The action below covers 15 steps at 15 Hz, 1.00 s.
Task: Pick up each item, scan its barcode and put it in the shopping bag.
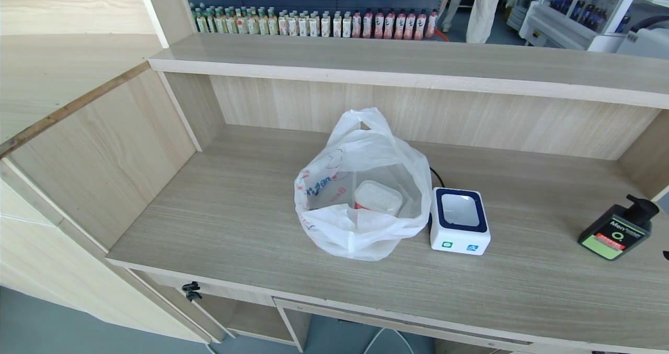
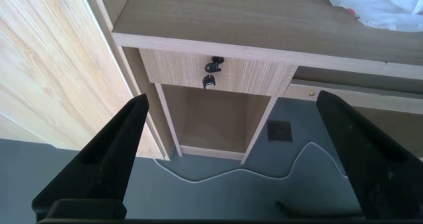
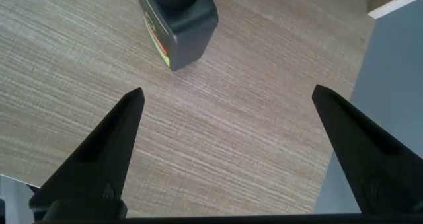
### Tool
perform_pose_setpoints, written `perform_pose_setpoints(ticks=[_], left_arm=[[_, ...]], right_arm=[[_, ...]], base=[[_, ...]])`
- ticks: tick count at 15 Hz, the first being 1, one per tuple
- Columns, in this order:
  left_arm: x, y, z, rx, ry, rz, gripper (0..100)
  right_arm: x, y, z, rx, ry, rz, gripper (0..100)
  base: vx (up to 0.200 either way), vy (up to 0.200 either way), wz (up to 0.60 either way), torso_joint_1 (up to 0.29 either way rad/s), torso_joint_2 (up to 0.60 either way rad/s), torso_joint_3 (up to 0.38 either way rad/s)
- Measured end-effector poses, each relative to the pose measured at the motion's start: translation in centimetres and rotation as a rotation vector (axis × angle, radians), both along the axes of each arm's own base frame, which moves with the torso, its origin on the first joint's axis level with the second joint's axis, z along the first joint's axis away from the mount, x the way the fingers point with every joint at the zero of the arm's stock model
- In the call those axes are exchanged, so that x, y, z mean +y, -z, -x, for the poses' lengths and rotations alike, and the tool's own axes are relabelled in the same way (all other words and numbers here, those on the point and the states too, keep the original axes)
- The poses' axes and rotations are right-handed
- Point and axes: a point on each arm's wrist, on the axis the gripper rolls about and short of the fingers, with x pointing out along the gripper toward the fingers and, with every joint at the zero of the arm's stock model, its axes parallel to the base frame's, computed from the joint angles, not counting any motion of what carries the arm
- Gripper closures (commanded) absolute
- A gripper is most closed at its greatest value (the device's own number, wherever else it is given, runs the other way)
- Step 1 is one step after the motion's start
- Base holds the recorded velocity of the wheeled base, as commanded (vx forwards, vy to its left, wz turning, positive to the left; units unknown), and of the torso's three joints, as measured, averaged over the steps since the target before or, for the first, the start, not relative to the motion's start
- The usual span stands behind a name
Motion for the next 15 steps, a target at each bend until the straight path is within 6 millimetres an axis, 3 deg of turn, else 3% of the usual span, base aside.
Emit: perform_pose_setpoints(ticks=[4,10,15], left_arm=[[0.0,0.0,0.0,0.0,0.0,0.0,0],[0.0,0.0,0.0,0.0,0.0,0.0,0],[0.0,0.0,0.0,0.0,0.0,0.0,0]], right_arm=[[-0.5,1.7,-2.8,-0.015,-0.123,-0.085,0],[0.8,3.1,-7.8,-0.032,-0.315,-0.106,0],[1.3,4.7,-9.6,-0.011,-0.376,-0.108,0]], base=[[0.0,0.0,0.0,0.0,0.0,0.0],[0.0,0.0,0.0,0.0,0.0,0.0],[0.0,0.0,0.0,0.0,0.0,0.0]])
